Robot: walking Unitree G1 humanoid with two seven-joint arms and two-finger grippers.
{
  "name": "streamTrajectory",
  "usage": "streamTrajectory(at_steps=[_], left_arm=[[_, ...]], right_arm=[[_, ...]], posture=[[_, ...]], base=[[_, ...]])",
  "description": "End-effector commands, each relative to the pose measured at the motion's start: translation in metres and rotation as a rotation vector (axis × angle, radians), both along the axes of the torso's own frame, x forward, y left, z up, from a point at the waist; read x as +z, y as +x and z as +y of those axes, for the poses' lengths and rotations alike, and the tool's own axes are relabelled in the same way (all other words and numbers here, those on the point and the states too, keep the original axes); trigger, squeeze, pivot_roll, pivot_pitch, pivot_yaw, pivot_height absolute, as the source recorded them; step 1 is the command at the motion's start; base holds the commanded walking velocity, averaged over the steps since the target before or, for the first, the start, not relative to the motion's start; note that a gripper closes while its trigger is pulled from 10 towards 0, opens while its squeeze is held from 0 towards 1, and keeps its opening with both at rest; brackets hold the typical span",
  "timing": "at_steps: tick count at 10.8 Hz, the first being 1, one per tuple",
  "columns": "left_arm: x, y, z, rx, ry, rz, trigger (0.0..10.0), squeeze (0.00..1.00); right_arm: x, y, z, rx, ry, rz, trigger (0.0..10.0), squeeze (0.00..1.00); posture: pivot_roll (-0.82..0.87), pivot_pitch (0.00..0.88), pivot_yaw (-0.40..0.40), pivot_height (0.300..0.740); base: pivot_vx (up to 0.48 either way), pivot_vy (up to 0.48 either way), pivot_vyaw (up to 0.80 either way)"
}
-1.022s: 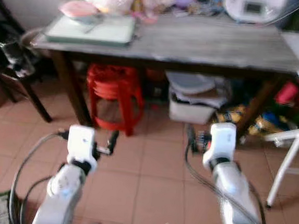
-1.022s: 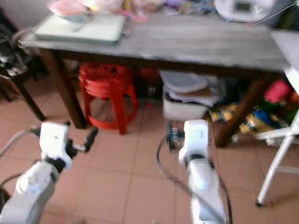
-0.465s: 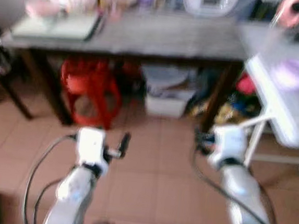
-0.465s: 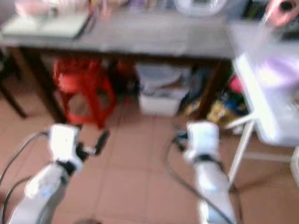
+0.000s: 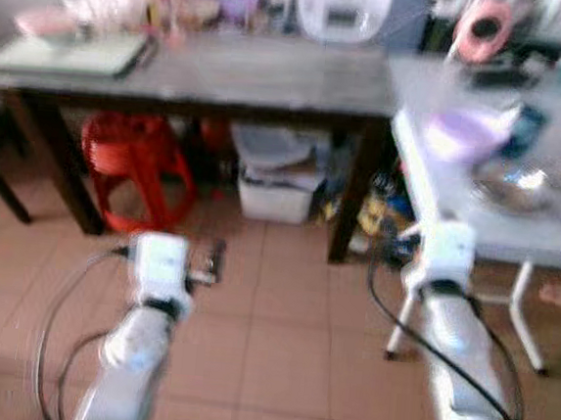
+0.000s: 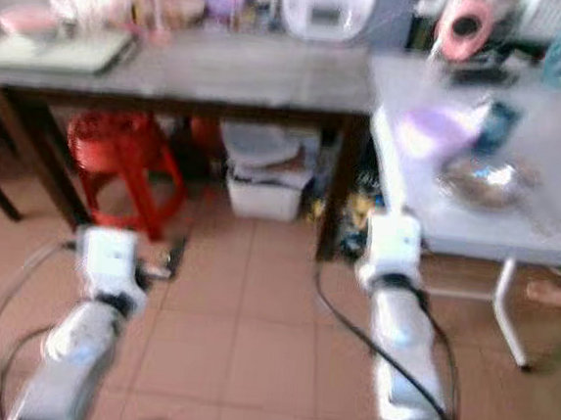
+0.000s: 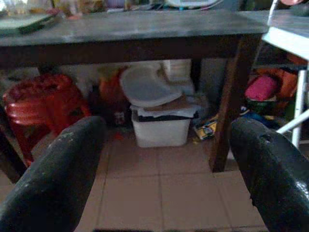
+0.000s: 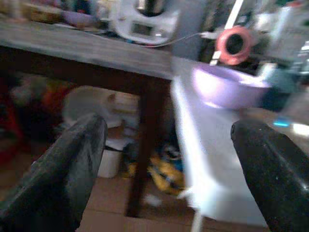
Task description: Setting the table
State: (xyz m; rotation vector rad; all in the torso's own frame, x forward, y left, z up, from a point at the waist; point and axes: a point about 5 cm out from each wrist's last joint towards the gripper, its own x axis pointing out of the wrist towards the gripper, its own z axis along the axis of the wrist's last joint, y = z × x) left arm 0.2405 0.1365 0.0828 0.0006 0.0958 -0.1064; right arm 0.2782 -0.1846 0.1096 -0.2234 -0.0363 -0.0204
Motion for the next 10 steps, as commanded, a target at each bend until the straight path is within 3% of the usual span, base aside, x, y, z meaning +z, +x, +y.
streamTrajectory(at_steps=[1, 2, 3, 6, 8, 10], left_arm=[[0.001, -0.002, 0.013, 0.045, 0.020, -0.009, 10.0, 0.00], [-0.002, -0.006, 0.034, 0.195, 0.125, -0.021, 10.0, 0.00], [-0.005, -0.007, 0.044, 0.262, 0.103, 0.000, 10.0, 0.00], [-0.001, -0.007, 0.027, 0.144, 0.049, -0.020, 10.0, 0.00], [0.001, -0.004, 0.025, 0.118, 0.051, -0.032, 10.0, 0.00], [0.003, -0.004, 0.017, 0.058, 0.046, -0.040, 10.0, 0.00]], right_arm=[[0.002, -0.001, 0.007, 0.011, -0.001, -0.023, 10.0, 0.00], [0.002, -0.006, -0.004, -0.053, -0.008, -0.043, 10.0, 0.00], [0.001, -0.007, -0.004, -0.056, -0.002, -0.040, 10.0, 0.00], [-0.003, -0.010, 0.004, -0.011, 0.022, -0.023, 10.0, 0.00], [-0.006, -0.012, 0.003, -0.016, 0.020, -0.019, 10.0, 0.00], [-0.005, -0.010, 0.002, -0.016, 0.012, -0.021, 10.0, 0.00]], posture=[[0.06, 0.000, 0.041, 0.740], [0.05, 0.000, 0.045, 0.740], [0.05, 0.000, 0.043, 0.740], [0.05, 0.000, 0.056, 0.740], [0.04, 0.002, 0.061, 0.740], [0.05, 0.010, 0.064, 0.740]], base=[[0.000, 0.000, 0.00], [0.000, 0.000, 0.00], [0.000, 0.000, 0.00], [0.000, -0.081, 0.00], [0.354, -0.319, 0.00], [0.461, 0.000, 0.00]])
